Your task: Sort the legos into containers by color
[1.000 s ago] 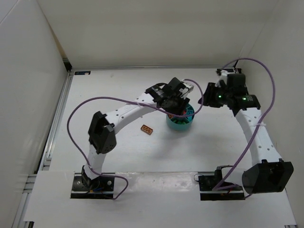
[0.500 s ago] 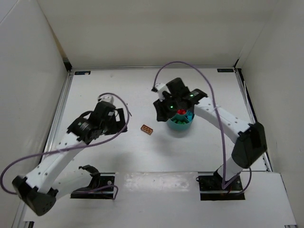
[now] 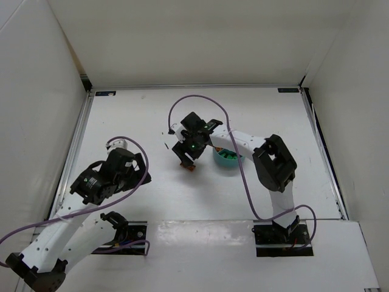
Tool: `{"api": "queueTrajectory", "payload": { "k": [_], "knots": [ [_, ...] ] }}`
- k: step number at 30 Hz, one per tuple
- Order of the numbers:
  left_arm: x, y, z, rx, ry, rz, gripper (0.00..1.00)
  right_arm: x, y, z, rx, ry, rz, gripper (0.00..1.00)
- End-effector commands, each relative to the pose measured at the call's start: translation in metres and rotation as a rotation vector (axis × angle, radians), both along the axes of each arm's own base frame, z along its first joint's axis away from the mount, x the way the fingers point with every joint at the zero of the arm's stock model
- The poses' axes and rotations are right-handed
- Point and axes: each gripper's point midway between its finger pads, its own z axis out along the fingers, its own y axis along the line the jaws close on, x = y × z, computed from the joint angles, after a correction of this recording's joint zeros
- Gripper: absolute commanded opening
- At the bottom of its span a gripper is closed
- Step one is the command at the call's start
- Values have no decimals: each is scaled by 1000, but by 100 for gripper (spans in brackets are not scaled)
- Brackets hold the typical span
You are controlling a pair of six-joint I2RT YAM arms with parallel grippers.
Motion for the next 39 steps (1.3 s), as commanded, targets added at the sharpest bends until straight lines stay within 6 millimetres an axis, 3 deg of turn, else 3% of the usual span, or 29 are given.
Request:
{"api": "queueTrajectory", "payload": {
  "k": [1,10,16,25,32,34,39],
  "knots": [
    [-3,6,-1,16,3,18,100,21,16,9,8,-115,-8,74],
    [-1,6,-2,50,24,-8,100,26,24,-18,-86,-179,-18,74],
    [-4,9,-1,55,19,-10,100,24,18,-38,-153,-184,-35,74],
    [-3,10,-2,59,23,-3,100,17,11,-54,-241,-220,-48,62],
    [-2,8,-3,64,29,-10,100,12,13,-54,-236,-212,-59,47],
    [-1,7,-2,63,27,-12,100,12,14,-53,-226,-202,-61,47],
    [3,6,1,64,18,-16,100,16,19,-29,-151,-200,-92,42]
  ]
}}
